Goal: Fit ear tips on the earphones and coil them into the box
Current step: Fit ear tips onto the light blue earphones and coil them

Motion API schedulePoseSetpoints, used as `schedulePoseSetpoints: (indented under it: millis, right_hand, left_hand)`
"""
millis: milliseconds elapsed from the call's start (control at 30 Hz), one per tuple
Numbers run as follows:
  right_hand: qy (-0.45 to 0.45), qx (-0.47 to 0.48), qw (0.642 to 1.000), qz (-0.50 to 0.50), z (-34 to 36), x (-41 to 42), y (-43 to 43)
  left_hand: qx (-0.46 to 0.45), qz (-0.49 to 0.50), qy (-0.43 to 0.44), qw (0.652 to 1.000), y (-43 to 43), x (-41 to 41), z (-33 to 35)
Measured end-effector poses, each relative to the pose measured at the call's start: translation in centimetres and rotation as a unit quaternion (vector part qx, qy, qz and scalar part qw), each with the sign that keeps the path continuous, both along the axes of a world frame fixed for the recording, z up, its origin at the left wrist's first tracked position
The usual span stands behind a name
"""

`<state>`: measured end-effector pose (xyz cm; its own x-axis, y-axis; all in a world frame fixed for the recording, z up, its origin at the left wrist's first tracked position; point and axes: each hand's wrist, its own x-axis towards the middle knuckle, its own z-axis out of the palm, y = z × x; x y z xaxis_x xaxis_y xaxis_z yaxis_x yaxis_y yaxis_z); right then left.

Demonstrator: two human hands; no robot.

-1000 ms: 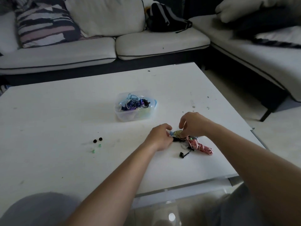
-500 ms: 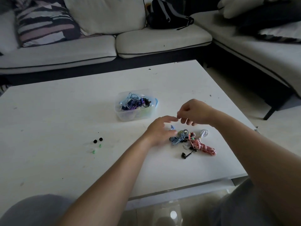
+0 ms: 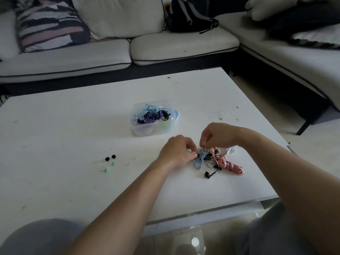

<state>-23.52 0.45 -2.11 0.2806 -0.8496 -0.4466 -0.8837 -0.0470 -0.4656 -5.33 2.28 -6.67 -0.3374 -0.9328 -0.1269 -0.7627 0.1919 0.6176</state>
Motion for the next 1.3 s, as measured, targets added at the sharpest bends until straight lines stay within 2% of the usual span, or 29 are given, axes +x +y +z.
schedulePoseSetpoints:
  millis: [67, 133, 267, 400, 567, 700, 867, 1000, 1033, 1133, 1167, 1300]
  right_hand:
    - [-0.035, -0.004, 0.999, -0.027, 0.5, 0.4, 0.0]
    - [-0.111, 0.004, 0.99, -0.086, 1.0, 0.9, -0.1]
    - [-0.327, 0.065, 0.921, -0.201, 1.6, 2.2, -0.1]
    - [-0.437, 0.089, 0.859, -0.25, 2.2, 4.7, -0.1]
    - [-0.518, 0.109, 0.791, -0.306, 2.7, 8.3, -0.3]
    - [-0.552, 0.158, 0.75, -0.329, 2.4, 10.7, -0.4]
    - [-0.576, 0.188, 0.716, -0.346, 2.0, 13.5, -0.3]
    - [-0.566, 0.202, 0.723, -0.341, 1.4, 14.9, -0.6]
    - [-0.555, 0.2, 0.737, -0.331, 1.3, 15.1, -0.7]
    - [-0.484, 0.155, 0.825, -0.248, 1.1, 16.1, -0.8]
    - [-0.473, 0.136, 0.842, -0.221, 0.9, 16.5, -0.8]
    - [-0.481, 0.106, 0.852, -0.176, 0.6, 18.2, -1.0]
  left_hand:
    - [0.014, 0.007, 0.039, 0.999, -0.3, 0.6, 0.7]
    - [0.042, 0.028, 0.118, 0.992, -0.7, 1.5, 1.4]
    - [0.117, 0.068, 0.278, 0.951, -1.0, 3.4, 2.8]
    - [0.196, 0.081, 0.415, 0.885, -0.5, 5.3, 3.8]
    - [0.316, 0.128, 0.498, 0.797, 0.2, 9.1, 5.0]
    - [0.312, 0.131, 0.46, 0.821, 0.5, 11.7, 5.3]
    - [0.295, 0.131, 0.469, 0.822, 0.9, 14.0, 4.9]
    - [0.255, 0.188, 0.497, 0.808, 0.6, 15.5, 4.3]
    - [0.237, 0.202, 0.499, 0.809, 0.4, 16.0, 4.3]
    - [0.186, 0.228, 0.498, 0.816, -0.3, 17.1, 4.5]
    - [0.175, 0.231, 0.494, 0.82, -0.4, 17.4, 4.6]
    - [0.155, 0.229, 0.482, 0.831, -0.8, 18.5, 4.7]
